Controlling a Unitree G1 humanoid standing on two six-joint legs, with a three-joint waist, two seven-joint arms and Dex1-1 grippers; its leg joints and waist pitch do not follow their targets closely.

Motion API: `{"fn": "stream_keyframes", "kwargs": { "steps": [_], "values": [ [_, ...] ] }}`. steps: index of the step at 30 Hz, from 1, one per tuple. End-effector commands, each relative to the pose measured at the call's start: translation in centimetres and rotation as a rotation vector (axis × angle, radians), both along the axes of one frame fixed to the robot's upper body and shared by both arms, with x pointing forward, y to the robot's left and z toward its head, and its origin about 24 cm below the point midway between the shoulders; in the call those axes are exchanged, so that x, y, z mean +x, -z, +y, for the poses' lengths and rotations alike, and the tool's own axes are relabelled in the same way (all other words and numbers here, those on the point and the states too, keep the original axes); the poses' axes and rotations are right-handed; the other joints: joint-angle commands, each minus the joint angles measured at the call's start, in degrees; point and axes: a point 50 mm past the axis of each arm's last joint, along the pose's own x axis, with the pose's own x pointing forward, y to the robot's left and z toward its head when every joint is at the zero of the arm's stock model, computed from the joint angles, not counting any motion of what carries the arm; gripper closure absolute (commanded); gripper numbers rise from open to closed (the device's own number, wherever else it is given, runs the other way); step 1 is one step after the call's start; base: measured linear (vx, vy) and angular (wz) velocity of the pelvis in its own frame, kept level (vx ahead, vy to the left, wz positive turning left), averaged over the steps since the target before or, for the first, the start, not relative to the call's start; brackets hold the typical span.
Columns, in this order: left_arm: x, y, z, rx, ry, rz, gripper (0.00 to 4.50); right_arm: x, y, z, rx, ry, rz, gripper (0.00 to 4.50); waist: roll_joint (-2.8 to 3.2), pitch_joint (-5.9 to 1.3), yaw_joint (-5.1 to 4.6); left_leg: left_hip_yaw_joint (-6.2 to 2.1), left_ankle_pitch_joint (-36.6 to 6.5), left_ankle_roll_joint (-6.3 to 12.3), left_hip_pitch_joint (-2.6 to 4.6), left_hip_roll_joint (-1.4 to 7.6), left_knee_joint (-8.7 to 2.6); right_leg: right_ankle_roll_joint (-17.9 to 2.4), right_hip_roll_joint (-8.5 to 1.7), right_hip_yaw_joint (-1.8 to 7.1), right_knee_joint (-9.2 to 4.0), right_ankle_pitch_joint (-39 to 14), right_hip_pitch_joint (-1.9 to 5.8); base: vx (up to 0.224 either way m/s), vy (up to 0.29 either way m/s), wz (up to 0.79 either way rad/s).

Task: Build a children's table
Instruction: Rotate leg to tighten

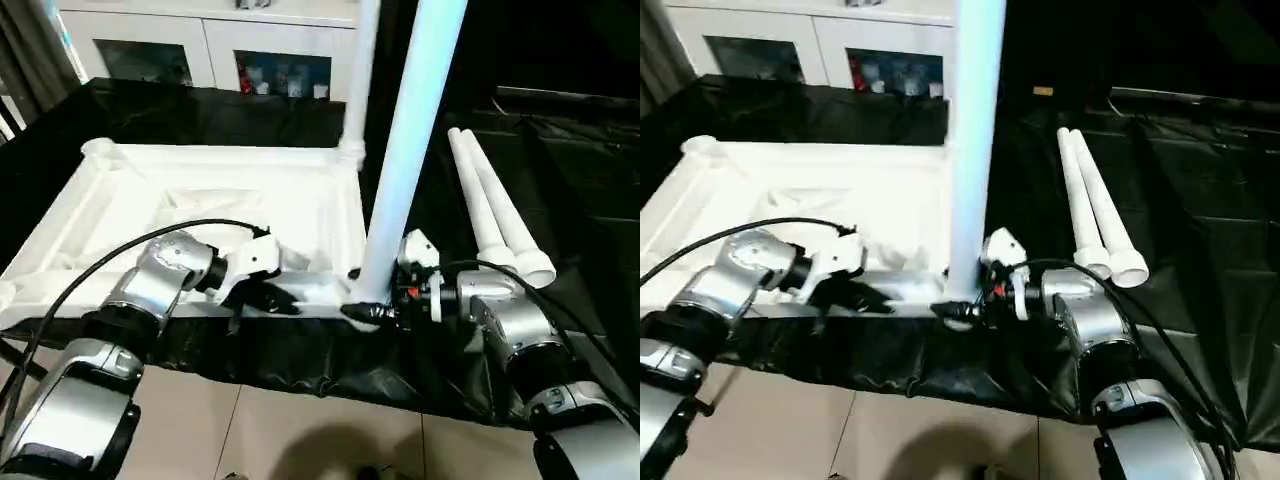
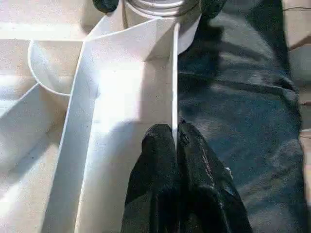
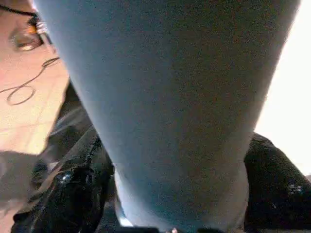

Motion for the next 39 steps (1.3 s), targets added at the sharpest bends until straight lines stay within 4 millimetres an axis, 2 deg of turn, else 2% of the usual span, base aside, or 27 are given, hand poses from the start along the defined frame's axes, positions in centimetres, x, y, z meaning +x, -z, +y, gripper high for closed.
{"fn": "stream_keyframes", "kwargs": {
  "steps": [1,3,4,10,12,14,15,16,17,20,21,22,23,24,25,26,28,29,30,32,34,35,36,39],
  "values": [
    [-0.4,0.0,-1.1,-0.011,0.075,0.018,4.5,-0.5,0.3,0.8,-0.018,-0.062,0.02,1.32,-0.33,-4.52,0.29,0.17,-6.0,4.74,-0.87,1.34,-3.66,-10.8,-3.29,3.45,-3.77,-16.9,4.18,0.0,0.0,0.0],
    [-0.5,0.0,-1.0,-0.006,0.088,0.032,4.5,-0.7,0.3,0.8,-0.024,-0.079,0.023,1.43,-0.27,-4.55,0.29,0.14,-5.6,4.72,-0.89,1.36,-3.68,-11.0,-3.28,3.45,-3.64,-16.1,4.2,0.0,0.0,0.0],
    [-0.5,-0.1,-1.0,-0.006,0.09,0.032,4.5,-0.7,0.3,0.8,-0.024,-0.081,0.024,1.63,-0.28,-4.57,0.3,0.13,-5.5,4.66,-0.89,1.35,-3.66,-11.0,-3.28,3.42,-3.63,-16.0,4.22,0.0,0.0,0.0],
    [-0.2,0.0,-1.2,-0.005,0.054,0.017,4.5,-0.9,0.6,1.3,-0.002,-0.051,0.031,1.73,-0.2,-4.68,0.25,0.14,-4.7,4.92,-0.95,1.34,-3.6,-11.8,-3.2,3.44,-3.38,-13.7,4.31,0.0,0.0,0.0],
    [0.2,0.0,-1.5,-0.009,0.01,-0.006,4.5,-0.8,0.8,1.6,0.016,0.01,0.025,1.74,-0.18,-4.58,0.31,0.17,-5.3,4.59,-0.86,1.31,-3.64,-11.5,-3.24,3.42,-3.61,-14.9,4.23,0.0,0.0,0.0],
    [0.8,0.2,-2.1,-0.002,-0.064,-0.041,4.5,-0.4,1.1,2.1,0.05,0.118,0.014,1.74,-0.26,-4.42,0.16,0.21,-6.5,3.88,-0.7,1.2,-3.69,-10.5,-3.23,3.39,-4.03,-17.6,4.07,0.0,0.0,0.0],
    [0.8,0.2,-2.1,-0.003,-0.068,-0.043,4.5,-0.4,1.2,2.1,0.05,0.125,0.014,1.74,-0.38,-4.24,0.14,0.18,-7.9,3.3,-0.31,1.06,-3.77,-9.4,-3.29,3.35,-4.57,-21.0,3.77,0.0,0.0,0.0],
    [1.3,0.2,-3.0,-0.02,-0.126,-0.067,4.5,0.1,1.7,2.6,0.039,0.261,-0.005,1.74,-0.6,-4.19,-0.16,0.08,-8.5,2.65,-0.44,1.01,-3.91,-8.6,-3.27,3.27,-4.79,-23.4,3.79,0.0,0.0,0.0],
    [1.4,0.2,-3.4,-0.03,-0.143,-0.072,4.5,0.3,1.9,2.8,0.031,0.311,-0.02,1.75,-0.57,-4.05,-0.27,-0.02,-9.3,1.74,-0.31,0.85,-3.93,-7.3,-3.35,3.16,-5.2,-26.4,3.63,0.0,0.0,0.0],
    [1.6,0.4,-5.6,-0.048,-0.182,-0.089,4.5,1.1,2.6,4.3,0.051,0.515,0.005,1.75,-0.6,-3.94,-0.7,-0.17,-10.5,0.95,-0.13,0.56,-3.93,-5.0,-3.33,2.76,-6.04,-31.5,3.4,0.0,0.0,0.0],
    [1.7,0.4,-6.4,-0.057,-0.196,-0.092,4.5,1.3,2.7,4.9,0.061,0.571,0.022,1.75,-0.58,-3.95,-0.82,-0.29,-11.2,1.2,-0.31,0.36,-3.92,-4.1,-3.27,2.5,-6.36,-32.8,3.6,0.0,0.0,0.0],
    [1.7,0.4,-6.9,-0.063,-0.204,-0.092,4.5,1.4,2.7,5.3,0.066,0.6,0.031,1.75,-0.61,-3.94,-0.95,-0.24,-11.5,1.26,-0.21,0.45,-3.93,-3.9,-3.23,2.53,-6.41,-32.9,3.45,0.0,0.0,0.0],
    [1.7,0.4,-7.6,-0.074,-0.224,-0.097,4.5,1.6,2.9,5.9,0.049,0.657,0.038,1.75,-0.5,-3.94,-1.16,-0.26,-12.6,1.44,0.18,0.41,-3.86,-4.1,-3.23,2.34,-6.72,-33.3,3.07,0.0,0.0,0.0],
    [1.8,0.3,-8.3,-0.087,-0.242,-0.095,4.5,1.8,2.9,6.7,0.03,0.701,0.032,1.75,-0.13,-3.91,-1.25,-0.4,-12.9,1.31,0.1,0.42,-3.93,-4.2,-3.19,2.19,-6.63,-33.2,3.17,0.0,0.0,0.0],
    [1.8,0.3,-8.5,-0.09,-0.247,-0.095,4.5,1.8,2.9,6.8,0.029,0.709,0.032,1.75,-0.26,-3.95,-1.57,-0.44,-13.6,1.31,0.03,0.46,-4.0,-4.1,-3.13,1.99,-6.84,-33.0,3.25,0.0,0.0,0.0],
    [1.9,0.4,-9.2,-0.101,-0.269,-0.099,4.5,2.0,2.6,7.9,0.036,0.732,0.025,1.75,-0.1,-3.93,-1.66,-0.51,-14.2,1.39,0.13,0.51,-4.03,-4.1,-3.17,1.87,-6.88,-32.9,3.23,0.0,0.0,0.0],
    [1.9,0.4,-9.5,-0.1,-0.271,-0.11,4.5,2.1,2.3,8.6,0.056,0.728,0.012,1.75,-0.09,-3.87,-2.27,-0.61,-16.5,2.04,0.22,0.37,-4.0,-3.7,-3.11,1.52,-7.37,-33.8,3.12,0.0,0.0,0.0],
    [2.0,0.4,-9.5,-0.095,-0.264,-0.116,4.5,2.1,2.0,8.8,0.062,0.717,-0.007,1.2,0.07,-3.92,-2.33,-0.67,-17.2,2.34,0.22,0.34,-4.02,-3.4,-3.19,1.54,-7.45,-34.0,3.17,0.0,0.0,0.0],
    [1.9,0.4,-9.4,-0.093,-0.259,-0.12,4.5,2.2,1.9,8.8,0.068,0.711,-0.017,1.2,0.02,-3.95,-2.41,-0.68,-17.3,2.5,0.15,0.36,-4.05,-3.4,-3.17,1.56,-7.47,-33.8,3.22,0.0,0.0,0.0],
    [1.9,0.4,-9.0,-0.091,-0.251,-0.129,4.5,2.3,1.7,8.5,0.084,0.703,-0.025,1.06,0.02,-4.07,-2.38,-0.71,-16.8,2.83,-0.04,0.5,-4.18,-3.9,-3.28,1.72,-7.28,-32.4,3.36,0.0,0.0,0.0],
    [1.9,0.3,-8.9,-0.091,-0.244,-0.138,4.5,2.3,1.7,8.3,0.089,0.7,-0.026,1.0,0.02,-4.18,-2.31,-0.69,-15.8,3.1,-0.24,0.68,-4.34,-5.2,-3.33,2.06,-6.81,-29.6,3.52,0.0,0.0,0.0],
    [1.8,0.3,-8.3,-0.089,-0.218,-0.146,4.5,2.5,1.7,7.5,0.067,0.686,-0.053,0.76,0.07,-4.21,-2.27,-0.66,-15.4,3.1,-0.29,0.75,-4.41,-5.8,-3.34,2.21,-6.58,-28.3,3.56,0.0,0.0,0.0],
    [1.8,0.3,-8.3,-0.089,-0.216,-0.147,4.5,2.5,1.7,7.4,0.066,0.685,-0.055,0.68,0.06,-4.26,-2.2,-0.67,-15.3,3.2,-0.33,0.76,-4.41,-6.1,-3.4,2.27,-6.53,-27.8,3.61,0.0,0.0,0.0],
    [1.4,0.4,-7.2,-0.087,-0.158,-0.136,4.5,2.5,1.6,5.8,0.052,0.614,-0.08,0.68,-0.02,-4.41,-2.05,-0.45,-13.9,3.94,-0.5,0.82,-4.32,-8.0,-3.36,2.63,-5.9,-24.0,3.87,0.0,0.0,0.0]
  ]
}}
